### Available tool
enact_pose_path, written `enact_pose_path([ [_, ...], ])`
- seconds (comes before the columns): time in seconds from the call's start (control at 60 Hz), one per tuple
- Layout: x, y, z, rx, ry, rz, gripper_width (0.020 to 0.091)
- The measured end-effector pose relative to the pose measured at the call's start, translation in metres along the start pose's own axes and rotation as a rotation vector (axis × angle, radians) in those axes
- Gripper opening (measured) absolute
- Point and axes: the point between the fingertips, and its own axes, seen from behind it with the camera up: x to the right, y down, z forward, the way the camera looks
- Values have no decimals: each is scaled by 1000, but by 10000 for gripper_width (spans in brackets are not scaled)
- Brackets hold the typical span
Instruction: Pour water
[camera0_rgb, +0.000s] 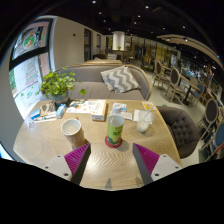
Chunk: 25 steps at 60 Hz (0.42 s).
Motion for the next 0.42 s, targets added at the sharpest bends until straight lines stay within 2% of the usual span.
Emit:
enact_pose_path([
  [0.183, -11, 7, -57, 4, 41, 21, 851],
  [0.417, -20, 16, -78, 13, 54, 8, 853],
])
